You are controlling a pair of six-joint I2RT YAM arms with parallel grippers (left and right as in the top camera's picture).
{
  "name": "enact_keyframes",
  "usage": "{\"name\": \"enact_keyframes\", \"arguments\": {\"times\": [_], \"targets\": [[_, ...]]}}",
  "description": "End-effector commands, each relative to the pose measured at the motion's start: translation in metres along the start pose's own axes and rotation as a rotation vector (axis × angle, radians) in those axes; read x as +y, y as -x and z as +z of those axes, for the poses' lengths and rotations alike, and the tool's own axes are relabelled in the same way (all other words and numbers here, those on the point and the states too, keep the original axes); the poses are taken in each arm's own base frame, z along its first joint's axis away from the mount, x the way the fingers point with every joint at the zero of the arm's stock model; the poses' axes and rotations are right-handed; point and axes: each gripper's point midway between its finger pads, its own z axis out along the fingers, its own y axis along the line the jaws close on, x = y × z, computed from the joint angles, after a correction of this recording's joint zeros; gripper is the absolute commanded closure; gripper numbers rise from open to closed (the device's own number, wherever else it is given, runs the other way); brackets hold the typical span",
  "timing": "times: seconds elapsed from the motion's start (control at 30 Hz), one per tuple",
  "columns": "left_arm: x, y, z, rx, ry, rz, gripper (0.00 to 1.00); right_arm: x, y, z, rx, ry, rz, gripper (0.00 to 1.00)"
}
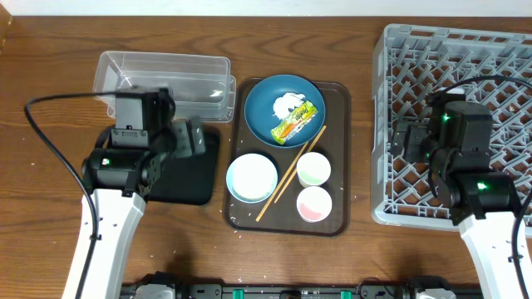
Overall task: Sort waste into correct bins and load items into the dishwasher rack
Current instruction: 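Move the left gripper over the white tissue on the blue plate, then grasp the white tissue with the left gripper and lift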
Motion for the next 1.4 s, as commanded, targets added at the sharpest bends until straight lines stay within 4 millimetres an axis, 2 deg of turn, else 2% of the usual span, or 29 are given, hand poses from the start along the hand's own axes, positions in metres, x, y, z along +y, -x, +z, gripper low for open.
{"name": "enact_keyframes", "arguments": {"times": [0.0,0.17,0.37,0.5,0.63,0.77,0.93,1.0,1.07,1.2,1.23,1.37], "targets": [[-0.025,0.022,0.004,-0.063,-0.108,0.010,0.03,0.007,0.008,-0.004,-0.019,0.016,-0.016,0.01],[-0.058,0.051,0.028,-0.115,-0.166,0.069,0.03,0.007,0.008,-0.004,-0.019,0.016,-0.016,0.01],[-0.117,0.076,0.072,-0.132,-0.241,0.211,0.04,0.007,0.007,-0.004,-0.017,0.016,-0.016,0.01],[-0.155,0.071,0.107,-0.128,-0.259,0.320,0.04,0.006,0.007,-0.004,-0.015,0.016,-0.017,0.01],[-0.179,0.048,0.149,-0.093,-0.260,0.368,0.04,0.006,0.007,-0.004,-0.015,0.015,-0.017,0.01],[-0.185,0.022,0.187,-0.034,-0.255,0.387,0.12,0.006,0.006,-0.004,-0.010,0.015,-0.017,0.01],[-0.183,-0.007,0.220,0.041,-0.239,0.401,0.18,0.006,0.005,-0.004,-0.007,0.015,-0.018,0.01],[-0.181,-0.015,0.229,0.064,-0.233,0.403,0.28,0.006,0.005,-0.004,-0.007,0.015,-0.018,0.01],[-0.180,-0.020,0.231,0.077,-0.235,0.403,0.38,0.006,0.005,-0.004,-0.006,0.015,-0.018,0.01],[-0.187,-0.025,0.229,0.099,-0.282,0.402,0.53,0.006,0.005,-0.004,-0.006,0.015,-0.018,0.01],[-0.187,-0.027,0.229,0.106,-0.281,0.396,0.61,0.006,0.005,-0.004,-0.006,0.015,-0.018,0.01],[-0.186,-0.036,0.229,0.131,-0.277,0.403,0.79,0.006,0.005,-0.004,-0.006,0.015,-0.018,0.01]]}}
